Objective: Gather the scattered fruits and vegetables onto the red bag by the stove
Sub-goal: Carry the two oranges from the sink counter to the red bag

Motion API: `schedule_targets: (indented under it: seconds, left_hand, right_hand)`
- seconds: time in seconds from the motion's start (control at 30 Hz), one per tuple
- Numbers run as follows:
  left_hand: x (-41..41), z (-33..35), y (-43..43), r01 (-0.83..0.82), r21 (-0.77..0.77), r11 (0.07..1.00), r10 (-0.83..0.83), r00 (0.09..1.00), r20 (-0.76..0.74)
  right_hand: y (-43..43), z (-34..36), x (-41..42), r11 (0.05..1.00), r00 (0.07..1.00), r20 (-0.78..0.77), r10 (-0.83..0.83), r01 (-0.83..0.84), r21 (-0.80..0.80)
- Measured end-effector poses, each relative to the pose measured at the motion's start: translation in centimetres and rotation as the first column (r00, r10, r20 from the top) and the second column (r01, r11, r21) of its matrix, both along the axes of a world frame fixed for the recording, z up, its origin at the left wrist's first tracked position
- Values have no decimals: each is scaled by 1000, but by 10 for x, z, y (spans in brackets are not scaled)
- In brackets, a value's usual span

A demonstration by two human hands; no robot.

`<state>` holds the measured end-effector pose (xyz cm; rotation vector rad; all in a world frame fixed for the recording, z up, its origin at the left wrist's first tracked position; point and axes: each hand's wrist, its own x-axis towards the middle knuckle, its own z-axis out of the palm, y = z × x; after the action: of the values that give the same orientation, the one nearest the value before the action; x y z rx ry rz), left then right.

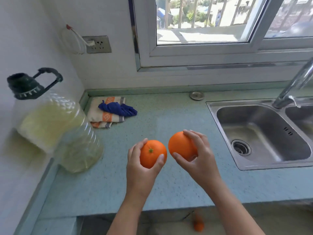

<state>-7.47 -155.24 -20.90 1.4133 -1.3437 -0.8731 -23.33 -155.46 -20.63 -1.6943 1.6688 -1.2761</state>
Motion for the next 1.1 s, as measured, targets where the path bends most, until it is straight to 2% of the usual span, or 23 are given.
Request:
schedule_targets:
  seconds: [0.37, 0.53, 0.93, 1.1]
  left_hand:
    - [-1, 6, 194, -154, -75, 985, 154, 988, -8]
    - [2, 13, 265, -238, -108, 965, 240, 971, 3]
    - [51, 33, 360, -392, -141, 909, 407, 908, 103]
    - [81, 33, 398, -462, -158, 873, 480, 872, 99]
  right_hand:
    - [169, 10, 0, 990, 991, 25, 135, -133, -56]
    - [229, 22, 6, 976, 974, 53, 219, -218, -21]
    - [301, 39, 62, 905, 903, 56, 425, -425, -16]
    - [327, 39, 94, 867, 866, 41, 498, -497, -32]
